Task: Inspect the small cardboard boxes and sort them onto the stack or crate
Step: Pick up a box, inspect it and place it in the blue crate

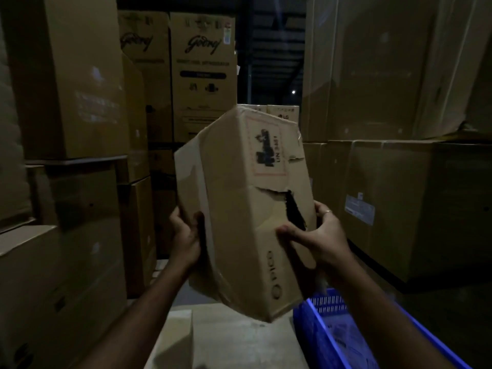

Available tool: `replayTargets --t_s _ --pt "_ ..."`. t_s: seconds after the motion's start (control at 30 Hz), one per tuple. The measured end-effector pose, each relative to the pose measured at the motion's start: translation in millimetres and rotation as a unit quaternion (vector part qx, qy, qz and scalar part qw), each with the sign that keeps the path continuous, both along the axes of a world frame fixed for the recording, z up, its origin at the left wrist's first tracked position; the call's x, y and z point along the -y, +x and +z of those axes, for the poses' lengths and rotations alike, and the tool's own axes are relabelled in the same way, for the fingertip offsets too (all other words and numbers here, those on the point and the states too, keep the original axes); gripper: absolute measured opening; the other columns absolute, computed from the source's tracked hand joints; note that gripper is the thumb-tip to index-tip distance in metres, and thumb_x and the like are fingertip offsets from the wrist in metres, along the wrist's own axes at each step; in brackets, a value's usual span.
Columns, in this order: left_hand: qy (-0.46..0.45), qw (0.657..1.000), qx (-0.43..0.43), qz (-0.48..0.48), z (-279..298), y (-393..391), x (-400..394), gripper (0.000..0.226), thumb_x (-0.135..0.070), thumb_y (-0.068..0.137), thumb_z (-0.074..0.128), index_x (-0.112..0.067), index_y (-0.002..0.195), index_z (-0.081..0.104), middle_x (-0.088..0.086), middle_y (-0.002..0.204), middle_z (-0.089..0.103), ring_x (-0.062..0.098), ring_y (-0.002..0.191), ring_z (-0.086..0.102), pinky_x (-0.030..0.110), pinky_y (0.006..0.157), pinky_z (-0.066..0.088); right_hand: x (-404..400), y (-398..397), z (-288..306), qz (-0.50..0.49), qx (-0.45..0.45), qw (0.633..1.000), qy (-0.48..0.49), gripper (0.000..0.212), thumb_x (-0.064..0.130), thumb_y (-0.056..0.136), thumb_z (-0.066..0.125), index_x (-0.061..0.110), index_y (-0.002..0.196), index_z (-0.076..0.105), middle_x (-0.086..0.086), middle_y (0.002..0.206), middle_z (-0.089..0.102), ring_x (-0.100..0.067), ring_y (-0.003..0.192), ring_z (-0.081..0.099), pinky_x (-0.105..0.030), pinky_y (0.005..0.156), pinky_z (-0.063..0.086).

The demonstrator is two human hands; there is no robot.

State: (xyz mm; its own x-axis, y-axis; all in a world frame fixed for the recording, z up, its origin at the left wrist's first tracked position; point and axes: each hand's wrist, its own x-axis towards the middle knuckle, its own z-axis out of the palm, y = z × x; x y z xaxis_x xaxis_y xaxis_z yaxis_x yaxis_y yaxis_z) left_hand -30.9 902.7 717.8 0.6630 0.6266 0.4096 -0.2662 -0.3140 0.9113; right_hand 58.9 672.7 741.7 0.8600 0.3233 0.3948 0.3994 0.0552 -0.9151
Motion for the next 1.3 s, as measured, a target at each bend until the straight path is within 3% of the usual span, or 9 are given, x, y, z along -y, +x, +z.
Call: replayTargets --t_s 0.07,0.1,0.2,0.33,0.53,0.83,1.07,1.2,1.3 --pt "0.061 0.997 0.007 -0.053 4.3 2.6 23.4 0.083 -0.086 0.073 0.032 -0.035 0.138 0.034 -0.010 0.133 0.052 -0.006 0.117 0.054 0.013 0.097 0.042 -7.7 -1.6 -11.2 -0.066 0.033 0.997 -0.020 0.107 0.049 0.047 0.096 0.029 0.138 0.042 0.008 0.122 0.061 -0.011 0.110 0.061 -0.037 0.093 0.054" --pt "0.073 0.993 0.002 -0.092 4.0 4.2 34.6 0.087 -0.093 0.066 0.029 -0.039 0.133 0.043 -0.016 0.126 0.058 -0.009 0.110 0.058 0.014 0.091 0.047 -11.5 -2.5 -16.9 -0.099 0.043 0.994 -0.030 0.103 0.050 0.050 0.095 0.029 0.136 0.041 0.009 0.122 0.059 -0.011 0.110 0.059 -0.036 0.092 0.054" --pt "0.051 0.986 -0.029 -0.157 5.6 5.2 52.8 0.093 -0.094 0.058 0.049 -0.041 0.135 0.048 -0.019 0.118 0.065 0.006 0.110 0.064 0.030 0.085 0.055 -17.3 -0.4 -28.6 -0.147 0.041 0.988 -0.028 0.078 0.052 0.069 0.083 0.028 0.128 0.039 0.002 0.121 0.059 -0.016 0.108 0.060 -0.033 0.082 0.055" --pt "0.110 0.993 -0.038 0.021 5.9 8.8 55.9 0.061 -0.049 0.078 0.076 -0.027 0.130 0.053 -0.010 0.115 0.063 0.009 0.107 0.058 0.022 0.082 0.048 -18.5 1.8 -39.2 -0.132 0.057 0.989 -0.043 0.055 0.042 0.085 0.074 0.022 0.123 0.040 0.005 0.106 0.060 -0.010 0.095 0.063 -0.021 0.069 0.053" --pt "0.140 0.988 -0.046 0.044 -6.2 8.9 52.7 0.052 -0.036 0.082 0.076 -0.021 0.128 0.056 -0.004 0.120 0.067 0.008 0.106 0.060 0.014 0.076 0.045 -25.4 0.7 -51.9 -0.162 0.081 0.980 -0.084 0.045 0.034 0.086 0.076 0.021 0.114 0.042 0.004 0.095 0.061 -0.002 0.080 0.060 -0.014 0.057 0.046" --pt "0.126 0.989 -0.050 0.060 -15.1 3.4 46.4 0.053 -0.034 0.083 0.076 -0.020 0.130 0.055 -0.007 0.114 0.063 0.007 0.104 0.057 0.015 0.076 0.045 -29.9 -6.2 -50.6 -0.162 0.106 0.972 -0.130 0.045 0.035 0.087 0.074 0.027 0.110 0.037 0.013 0.084 0.049 -0.001 0.073 0.055 -0.011 0.054 0.038" --pt "0.055 0.994 -0.099 0.007 -31.8 3.9 30.0 0.052 -0.048 0.075 0.080 -0.026 0.119 0.065 -0.008 0.112 0.071 0.013 0.105 0.067 0.041 0.090 0.057 -20.2 -8.9 -54.0 -0.116 0.082 0.973 -0.179 0.056 0.042 0.081 0.078 0.021 0.118 0.041 0.004 0.109 0.061 -0.011 0.095 0.062 -0.011 0.062 0.048" --pt "0.030 0.985 -0.166 -0.045 -67.3 -8.5 31.0 0.063 -0.070 0.064 0.073 -0.036 0.117 0.068 -0.014 0.107 0.075 0.011 0.100 0.071 0.043 0.088 0.059 -5.9 -19.0 -67.9 -0.114 0.071 0.959 -0.249 0.054 0.045 0.079 0.080 0.023 0.111 0.042 0.012 0.093 0.058 0.001 0.078 0.056 -0.008 0.052 0.039" --pt "0.002 0.977 -0.207 -0.049 -106.1 -21.9 42.3 0.049 -0.062 0.071 0.073 -0.033 0.110 0.071 -0.014 0.099 0.076 0.010 0.092 0.072 0.042 0.084 0.060 0.2 -28.9 -101.3 -0.119 0.044 0.950 -0.284 0.051 0.046 0.077 0.081 0.025 0.105 0.043 0.017 0.086 0.056 0.004 0.077 0.056 -0.009 0.048 0.038"
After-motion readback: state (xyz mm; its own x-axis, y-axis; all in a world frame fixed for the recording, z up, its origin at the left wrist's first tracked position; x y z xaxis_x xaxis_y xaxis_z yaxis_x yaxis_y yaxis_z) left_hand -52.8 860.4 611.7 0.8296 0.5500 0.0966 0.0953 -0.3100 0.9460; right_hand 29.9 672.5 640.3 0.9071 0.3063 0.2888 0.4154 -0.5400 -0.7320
